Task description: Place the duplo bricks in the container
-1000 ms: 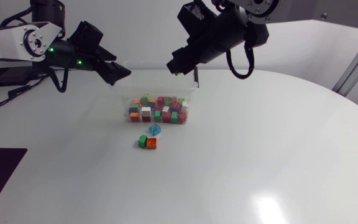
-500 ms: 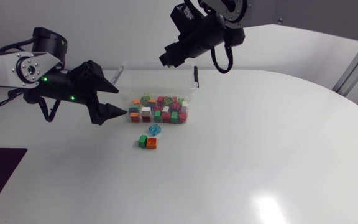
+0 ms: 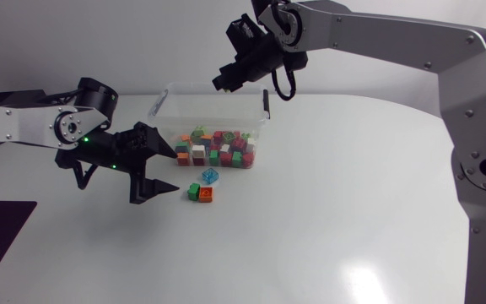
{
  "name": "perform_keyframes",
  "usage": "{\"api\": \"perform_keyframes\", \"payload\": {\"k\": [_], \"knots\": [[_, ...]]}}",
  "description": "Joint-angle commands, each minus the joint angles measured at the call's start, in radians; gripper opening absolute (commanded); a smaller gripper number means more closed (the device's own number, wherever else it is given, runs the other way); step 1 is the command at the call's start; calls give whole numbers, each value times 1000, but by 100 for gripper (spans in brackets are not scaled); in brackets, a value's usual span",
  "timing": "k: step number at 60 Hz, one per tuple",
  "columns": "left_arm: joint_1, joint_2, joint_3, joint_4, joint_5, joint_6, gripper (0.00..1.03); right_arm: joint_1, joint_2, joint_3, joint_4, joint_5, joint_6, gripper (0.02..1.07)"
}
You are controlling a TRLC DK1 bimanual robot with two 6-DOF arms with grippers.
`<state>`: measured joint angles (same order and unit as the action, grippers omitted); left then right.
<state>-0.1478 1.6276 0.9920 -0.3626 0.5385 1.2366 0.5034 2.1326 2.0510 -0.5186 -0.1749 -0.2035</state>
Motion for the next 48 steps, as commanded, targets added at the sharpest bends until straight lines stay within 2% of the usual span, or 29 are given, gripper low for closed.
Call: {"api": "perform_keyframes", "payload": {"k": [1,2,3,4,7,9,14,24,36,48], "knots": [[-22,49,-38,33,0,54,99,-2,49,49,8,14,41,43],[-26,57,-39,40,-3,57,99,-2,55,58,3,15,41,48],[-27,61,-39,45,-5,58,99,-2,64,69,-4,18,41,56],[-30,80,-38,60,-12,61,99,-2,73,80,-14,22,41,69],[-35,106,-30,77,-17,64,99,-2,84,94,-26,23,39,88],[-36,130,-19,82,-20,67,99,-2,87,97,-29,23,38,92],[-42,170,4,83,-25,86,99,-5,67,77,-32,22,32,97],[-55,216,37,83,-32,106,99,-6,-31,-29,-34,5,6,97],[-70,285,102,70,-32,113,98,6,-189,-258,-23,-44,-39,97],[-93,347,157,8,-46,142,96,34,-295,-468,9,-77,-99,97]]}}
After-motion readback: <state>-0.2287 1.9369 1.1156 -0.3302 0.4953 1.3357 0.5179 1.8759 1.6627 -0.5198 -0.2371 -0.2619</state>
